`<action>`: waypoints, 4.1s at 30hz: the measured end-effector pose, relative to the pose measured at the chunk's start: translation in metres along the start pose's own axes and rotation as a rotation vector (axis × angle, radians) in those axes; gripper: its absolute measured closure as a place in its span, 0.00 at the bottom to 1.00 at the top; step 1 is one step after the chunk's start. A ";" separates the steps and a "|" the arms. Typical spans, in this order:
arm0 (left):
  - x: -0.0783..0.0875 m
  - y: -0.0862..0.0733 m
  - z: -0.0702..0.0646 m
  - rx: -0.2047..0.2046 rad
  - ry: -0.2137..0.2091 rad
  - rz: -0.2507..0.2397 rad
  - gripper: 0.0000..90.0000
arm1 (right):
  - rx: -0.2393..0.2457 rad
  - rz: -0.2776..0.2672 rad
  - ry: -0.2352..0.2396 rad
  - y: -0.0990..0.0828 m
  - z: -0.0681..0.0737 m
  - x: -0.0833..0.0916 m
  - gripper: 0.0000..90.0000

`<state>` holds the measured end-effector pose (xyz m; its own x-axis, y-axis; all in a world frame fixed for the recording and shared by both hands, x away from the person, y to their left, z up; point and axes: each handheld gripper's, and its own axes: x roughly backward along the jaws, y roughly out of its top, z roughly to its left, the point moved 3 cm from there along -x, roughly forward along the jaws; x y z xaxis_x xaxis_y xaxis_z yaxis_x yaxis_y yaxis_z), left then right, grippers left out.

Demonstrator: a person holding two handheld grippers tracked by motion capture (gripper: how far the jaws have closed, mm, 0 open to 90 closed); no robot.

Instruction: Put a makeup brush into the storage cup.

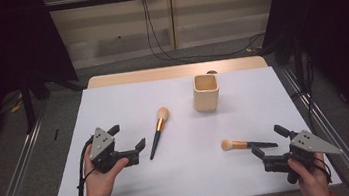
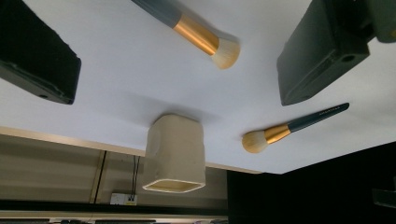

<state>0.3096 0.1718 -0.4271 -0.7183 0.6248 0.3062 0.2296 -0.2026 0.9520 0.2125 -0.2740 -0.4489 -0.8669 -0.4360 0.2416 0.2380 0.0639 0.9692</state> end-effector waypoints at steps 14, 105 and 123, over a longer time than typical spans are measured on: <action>-0.025 0.008 0.012 0.037 0.015 -0.006 0.04 | 0.005 0.001 0.006 0.000 0.001 0.000 0.00; -0.156 0.007 0.002 0.007 -0.001 0.878 0.10 | 0.019 0.038 0.040 -0.004 0.001 -0.005 0.00; -0.172 -0.006 0.001 0.051 0.025 1.058 0.19 | 0.019 0.048 0.045 -0.005 0.001 -0.006 0.00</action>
<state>0.4318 0.0664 -0.4858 -0.1493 0.1326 0.9799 0.7732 -0.6020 0.1993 0.2157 -0.2709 -0.4548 -0.8342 -0.4718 0.2854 0.2700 0.1019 0.9575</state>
